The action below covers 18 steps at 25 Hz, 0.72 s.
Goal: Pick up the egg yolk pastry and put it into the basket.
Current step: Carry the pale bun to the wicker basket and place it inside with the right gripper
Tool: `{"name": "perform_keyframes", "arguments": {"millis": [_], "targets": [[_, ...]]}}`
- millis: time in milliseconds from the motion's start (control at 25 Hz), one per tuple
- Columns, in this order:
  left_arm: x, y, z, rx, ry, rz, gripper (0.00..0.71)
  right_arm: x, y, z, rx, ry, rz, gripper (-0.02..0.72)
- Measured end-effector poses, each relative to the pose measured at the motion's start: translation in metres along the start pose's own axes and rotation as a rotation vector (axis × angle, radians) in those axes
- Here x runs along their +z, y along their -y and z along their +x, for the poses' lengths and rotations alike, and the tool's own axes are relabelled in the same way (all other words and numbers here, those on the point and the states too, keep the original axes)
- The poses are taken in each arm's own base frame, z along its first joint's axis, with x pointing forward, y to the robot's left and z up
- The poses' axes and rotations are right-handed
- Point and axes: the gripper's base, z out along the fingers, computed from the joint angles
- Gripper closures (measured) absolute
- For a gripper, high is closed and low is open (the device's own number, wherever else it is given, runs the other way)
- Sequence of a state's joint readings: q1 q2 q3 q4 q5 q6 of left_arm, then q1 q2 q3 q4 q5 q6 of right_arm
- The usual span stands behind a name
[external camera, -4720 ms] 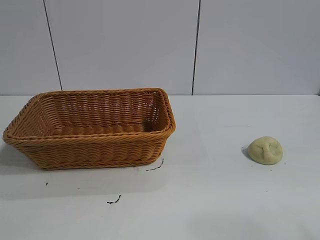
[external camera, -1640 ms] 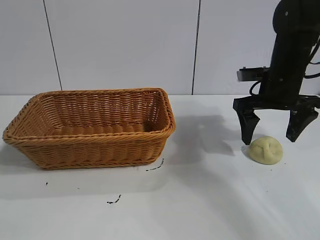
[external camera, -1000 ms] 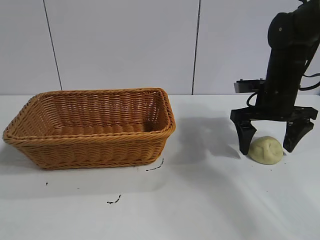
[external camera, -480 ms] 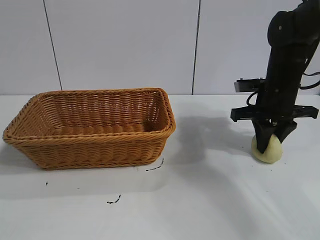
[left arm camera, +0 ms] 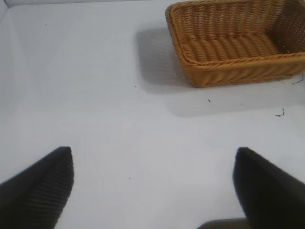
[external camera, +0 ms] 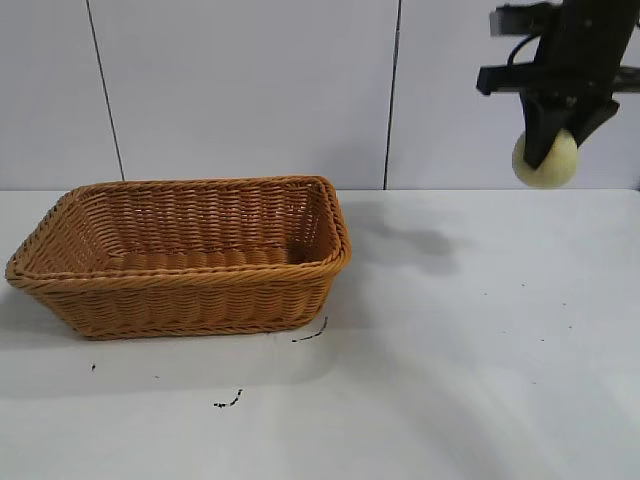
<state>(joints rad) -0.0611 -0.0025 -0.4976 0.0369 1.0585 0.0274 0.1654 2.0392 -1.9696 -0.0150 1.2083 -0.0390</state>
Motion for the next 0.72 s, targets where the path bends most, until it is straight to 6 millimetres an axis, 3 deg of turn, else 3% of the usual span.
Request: {"name": "perform_keyframes", "arguments": {"millis": [160,280,720], "targets": [[0.000,0.000,0.000,0.000,0.000,0.000,0.017,-0.007,-0.040,-0.004,-0.098,0.027,-0.009,0.533],[0.000,0.000,0.000,0.000,0.000,0.000,0.017,-0.008,-0.081,-0.002,-0.183,0.038,-0.043,0.533],[0.000,0.000,0.000,0.000,0.000,0.000,0.017,0.022,-0.234,0.010,-0.451,0.104,-0.175,0.533]]}}
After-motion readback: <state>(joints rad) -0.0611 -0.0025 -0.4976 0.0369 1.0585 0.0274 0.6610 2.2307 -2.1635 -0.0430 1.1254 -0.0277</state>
